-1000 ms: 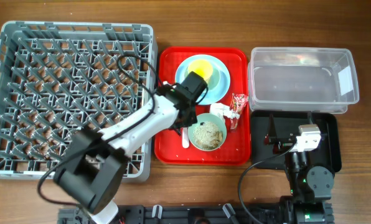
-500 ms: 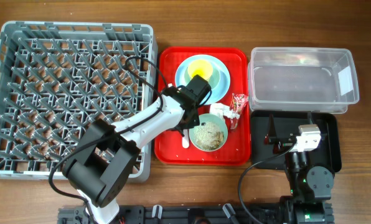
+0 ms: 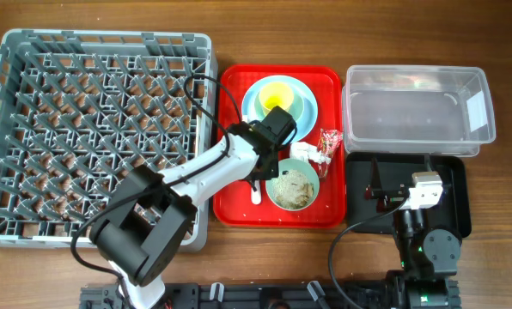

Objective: Sort waste into correct bins and load items into the dishwasher rack
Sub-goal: 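Carry the fork to the dish rack and release it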

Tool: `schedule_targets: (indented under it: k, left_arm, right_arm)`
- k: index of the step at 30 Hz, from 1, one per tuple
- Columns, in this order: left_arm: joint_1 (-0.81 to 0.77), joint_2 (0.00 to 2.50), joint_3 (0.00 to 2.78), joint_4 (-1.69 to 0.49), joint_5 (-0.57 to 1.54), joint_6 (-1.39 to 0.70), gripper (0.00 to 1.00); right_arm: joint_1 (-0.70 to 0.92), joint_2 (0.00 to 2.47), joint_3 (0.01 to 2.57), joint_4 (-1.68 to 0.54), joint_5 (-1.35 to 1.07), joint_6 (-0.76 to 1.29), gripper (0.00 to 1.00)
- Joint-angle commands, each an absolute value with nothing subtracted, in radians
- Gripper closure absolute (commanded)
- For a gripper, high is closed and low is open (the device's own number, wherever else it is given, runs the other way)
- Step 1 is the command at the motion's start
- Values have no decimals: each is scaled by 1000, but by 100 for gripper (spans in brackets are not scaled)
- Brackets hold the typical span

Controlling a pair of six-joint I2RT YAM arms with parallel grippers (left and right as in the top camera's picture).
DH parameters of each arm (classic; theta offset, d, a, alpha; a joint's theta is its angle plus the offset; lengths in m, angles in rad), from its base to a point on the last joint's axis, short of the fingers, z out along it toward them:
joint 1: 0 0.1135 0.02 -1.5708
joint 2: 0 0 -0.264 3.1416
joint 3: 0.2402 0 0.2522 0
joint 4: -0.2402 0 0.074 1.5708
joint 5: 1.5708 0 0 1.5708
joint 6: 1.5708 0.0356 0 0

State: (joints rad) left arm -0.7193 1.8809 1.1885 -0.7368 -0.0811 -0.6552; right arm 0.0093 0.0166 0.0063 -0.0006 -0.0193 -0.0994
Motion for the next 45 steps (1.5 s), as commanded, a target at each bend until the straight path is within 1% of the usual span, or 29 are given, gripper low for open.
schedule_targets:
  k: [1,6,7,9,10,14,18,21,26,31,38,45]
  left_arm:
    - [-723,1906,1164,-718,-103,-636,71]
    - [-724,1906,1133,-683,-103,-636,75]
    - [-724,1906,1129,-680,-103,-636,80]
    - [-724,1906,1129,-679,-105,-635,95]
    - [-722,1905,1132,-679,-118,-635,96]
    - [-715,1876,1176,-729,-237,-635,96]
    - [-715,1796,1261,-846,-356,-635,96]
    - [-714,1705,1321,-941,-385,-635,96]
    - [-714,1560,1332,-994,-430,-635,96]
    - [-693,1492,1332,-1094,-578,-632,96]
    - [-567,1532,1271,-1107,-568,-559,96]
    - [-474,1565,1184,-1011,-471,-453,96]
  right_arm:
    - [4,18,5,4,-28,-105,0]
    - [4,18,5,4,-28,-105,0]
    - [4,18,5,4,-27,-105,0]
    - [4,18,5,4,-27,-105,0]
    - [4,18,5,4,-28,-105,0]
    - [4,18,5,4,-27,-105,0]
    - [4,18,5,4,-28,-104,0]
    - [4,18,5,4,-28,-104,0]
    - [4,18,5,4,-28,-105,0]
    - [4,18,5,4,-28,-105,0]
    - [4,18,5,4,-28,-105,0]
    - [4,18,5,4,-28,-105,0]
